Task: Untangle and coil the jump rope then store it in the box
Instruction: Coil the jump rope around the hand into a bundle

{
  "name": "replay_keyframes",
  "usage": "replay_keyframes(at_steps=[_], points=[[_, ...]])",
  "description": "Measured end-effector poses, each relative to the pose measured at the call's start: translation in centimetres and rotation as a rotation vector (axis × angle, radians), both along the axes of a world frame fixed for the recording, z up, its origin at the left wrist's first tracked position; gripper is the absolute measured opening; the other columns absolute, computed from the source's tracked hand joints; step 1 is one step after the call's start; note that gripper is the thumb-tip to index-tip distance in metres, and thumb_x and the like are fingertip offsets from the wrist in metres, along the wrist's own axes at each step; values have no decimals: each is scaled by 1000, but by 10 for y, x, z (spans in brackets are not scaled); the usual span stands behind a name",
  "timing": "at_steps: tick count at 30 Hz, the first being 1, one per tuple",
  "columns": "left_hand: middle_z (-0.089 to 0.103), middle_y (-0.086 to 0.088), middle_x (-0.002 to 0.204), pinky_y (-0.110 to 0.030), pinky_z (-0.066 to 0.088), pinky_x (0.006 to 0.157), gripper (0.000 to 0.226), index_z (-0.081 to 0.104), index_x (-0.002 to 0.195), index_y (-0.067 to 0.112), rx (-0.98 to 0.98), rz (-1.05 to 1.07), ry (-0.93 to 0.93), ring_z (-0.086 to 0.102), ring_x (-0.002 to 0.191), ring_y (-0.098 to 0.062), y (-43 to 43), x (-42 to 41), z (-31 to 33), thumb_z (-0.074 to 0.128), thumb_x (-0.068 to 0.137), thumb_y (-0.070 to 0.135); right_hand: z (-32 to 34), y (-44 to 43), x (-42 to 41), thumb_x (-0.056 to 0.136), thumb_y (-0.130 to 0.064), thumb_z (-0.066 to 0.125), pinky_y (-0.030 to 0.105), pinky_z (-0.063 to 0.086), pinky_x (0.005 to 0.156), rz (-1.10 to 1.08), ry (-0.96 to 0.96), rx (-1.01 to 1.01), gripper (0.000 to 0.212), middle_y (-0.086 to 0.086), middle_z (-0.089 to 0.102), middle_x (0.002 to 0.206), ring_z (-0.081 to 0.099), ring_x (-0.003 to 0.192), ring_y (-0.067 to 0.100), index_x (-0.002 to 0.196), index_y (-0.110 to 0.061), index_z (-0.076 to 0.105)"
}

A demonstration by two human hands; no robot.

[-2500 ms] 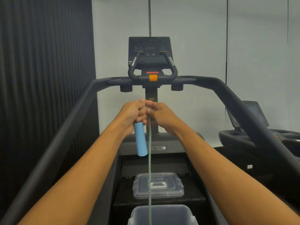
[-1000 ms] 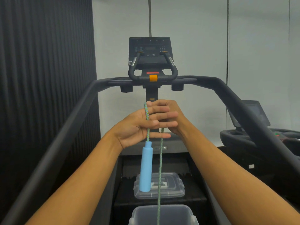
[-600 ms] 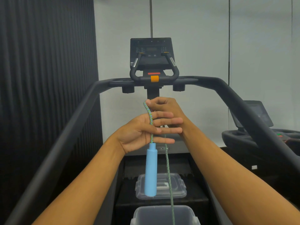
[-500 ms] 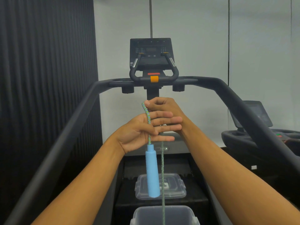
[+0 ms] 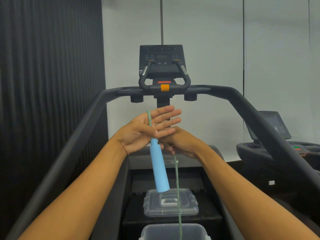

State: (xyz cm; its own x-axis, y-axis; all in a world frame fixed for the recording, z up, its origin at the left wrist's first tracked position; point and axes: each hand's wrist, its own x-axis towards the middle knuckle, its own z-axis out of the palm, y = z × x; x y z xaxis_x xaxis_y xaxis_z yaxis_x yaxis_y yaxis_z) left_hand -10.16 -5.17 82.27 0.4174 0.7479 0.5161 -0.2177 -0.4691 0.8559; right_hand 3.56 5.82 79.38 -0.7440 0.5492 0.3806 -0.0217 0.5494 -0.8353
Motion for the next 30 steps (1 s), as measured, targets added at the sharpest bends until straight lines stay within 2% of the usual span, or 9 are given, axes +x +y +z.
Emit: replay_keyframes(at_steps=[2, 8, 13, 16, 18, 22, 25, 28, 30], points=[[43, -18, 156, -47, 34, 117, 81, 34, 152, 0, 1, 21, 2, 41, 145, -33, 2, -4, 1, 34, 76, -28, -2, -11, 6, 102, -12, 50, 18, 38, 39, 70, -105, 42, 12, 0, 53, 63, 47, 45, 10, 98, -6, 59], [48, -14, 154, -43, 36, 116, 85, 38, 150, 3, -11, 100, 48, 44, 143, -27, 7, -13, -5, 39, 71, -29, 2, -22, 18, 102, -18, 54, 24, 43, 42, 100, -247, 66, 33, 7, 51, 63, 47, 46, 13, 116, 12, 58], [50, -12, 153, -39, 33, 118, 87, 39, 150, 5, -20, 135, 99, 45, 143, -25, 9, -16, -11, 45, 70, -29, 23, -29, 34, 98, -19, 62, 36, 56, 71, 157, -497, 209, 20, 7, 58, 67, 56, 65, 21, 103, -4, 75], [48, -16, 153, -40, 38, 116, 88, 37, 150, 2, -55, 116, 88, 45, 143, -27, 10, -17, -15, 44, 69, -32, 34, -39, 38, 94, -11, 65, 43, 56, 79, 145, -475, 245, 14, 2, 59, 59, 57, 67, 23, 86, -8, 77], [53, -17, 148, -40, 43, 112, 87, 40, 149, 3, -85, 100, 121, 53, 136, -28, 10, -19, -18, 42, 70, -33, 42, -43, 39, 92, -7, 65, 35, 55, 73, 105, -456, 301, 16, -2, 59, 53, 57, 56, 13, 92, 6, 73], [53, -26, 132, -51, 27, 121, 75, 43, 142, -5, -70, 130, 271, 49, 132, -41, 11, -20, -27, 49, 71, -28, 55, -50, 38, 90, -6, 64, 31, 49, 66, 90, -367, 356, 20, 15, 55, 60, 50, 54, 17, 92, 12, 70], [43, -26, 148, -42, 26, 123, 78, 34, 146, -10, -86, 105, 286, 35, 146, -42, 11, -15, -33, 50, 72, -30, 63, -53, 35, 89, -11, 63, 30, 41, 57, 62, -298, 373, 21, 18, 56, 64, 46, 55, 23, 88, 8, 72], [43, -21, 155, -39, 28, 122, 87, 32, 152, 1, -111, 55, 264, 40, 146, -32, 9, -9, -36, 47, 73, -32, 71, -54, 35, 91, -11, 63, 34, 44, 63, 8, -216, 410, 19, 20, 59, 74, 48, 66, 29, 87, 4, 74], [44, -20, 154, -39, 30, 120, 87, 32, 152, 1, -131, 11, 226, 41, 145, -31, 9, -6, -38, 44, 73, -34, 74, -53, 34, 92, -12, 64, 29, 43, 59, -32, -178, 427, 19, 23, 58, 76, 47, 68, 27, 86, 3, 74]])
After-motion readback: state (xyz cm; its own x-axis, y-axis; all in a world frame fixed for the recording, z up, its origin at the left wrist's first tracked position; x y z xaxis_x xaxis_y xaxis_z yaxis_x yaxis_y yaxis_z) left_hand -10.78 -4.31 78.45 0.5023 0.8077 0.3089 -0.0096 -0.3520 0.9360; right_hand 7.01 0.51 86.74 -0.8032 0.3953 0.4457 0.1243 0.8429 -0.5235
